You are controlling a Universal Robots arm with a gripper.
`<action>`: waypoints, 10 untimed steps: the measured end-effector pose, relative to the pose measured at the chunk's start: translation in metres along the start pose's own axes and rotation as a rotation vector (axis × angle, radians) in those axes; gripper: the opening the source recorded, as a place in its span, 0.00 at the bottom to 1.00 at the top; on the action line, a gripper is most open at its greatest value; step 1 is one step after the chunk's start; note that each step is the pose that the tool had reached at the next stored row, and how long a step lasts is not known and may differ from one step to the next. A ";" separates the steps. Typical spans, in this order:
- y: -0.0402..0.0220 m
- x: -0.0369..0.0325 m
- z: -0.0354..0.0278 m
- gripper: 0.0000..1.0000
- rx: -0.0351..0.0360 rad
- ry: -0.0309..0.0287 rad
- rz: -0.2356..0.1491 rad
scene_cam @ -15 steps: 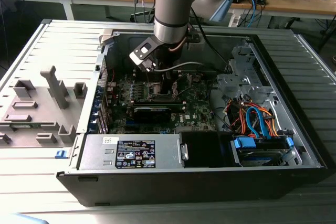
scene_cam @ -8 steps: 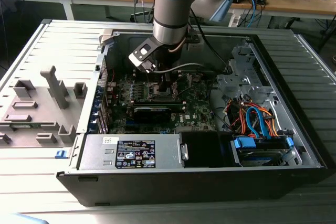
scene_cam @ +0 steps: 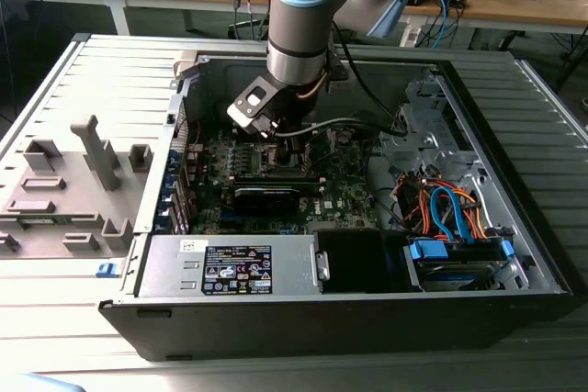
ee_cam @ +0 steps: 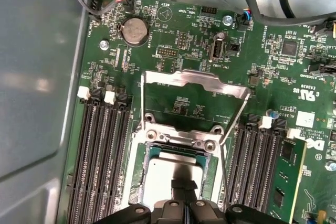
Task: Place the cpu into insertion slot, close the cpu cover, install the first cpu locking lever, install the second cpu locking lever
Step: 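Place the cpu into insertion slot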
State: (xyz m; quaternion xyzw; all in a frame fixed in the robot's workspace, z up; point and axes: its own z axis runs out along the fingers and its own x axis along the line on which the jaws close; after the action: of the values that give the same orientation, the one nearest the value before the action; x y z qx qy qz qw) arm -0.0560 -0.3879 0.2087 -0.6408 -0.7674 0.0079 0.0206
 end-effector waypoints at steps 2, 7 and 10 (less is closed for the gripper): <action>0.0000 -0.0003 0.0011 0.11 0.0001 -0.0002 0.000; 0.0000 -0.0006 0.0024 0.11 -0.0019 0.0120 -0.001; 0.0001 -0.0003 0.0028 0.11 -0.0026 0.0147 -0.001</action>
State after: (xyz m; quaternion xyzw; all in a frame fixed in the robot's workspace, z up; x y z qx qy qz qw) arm -0.0559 -0.3881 0.2059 -0.6406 -0.7674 0.0022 0.0254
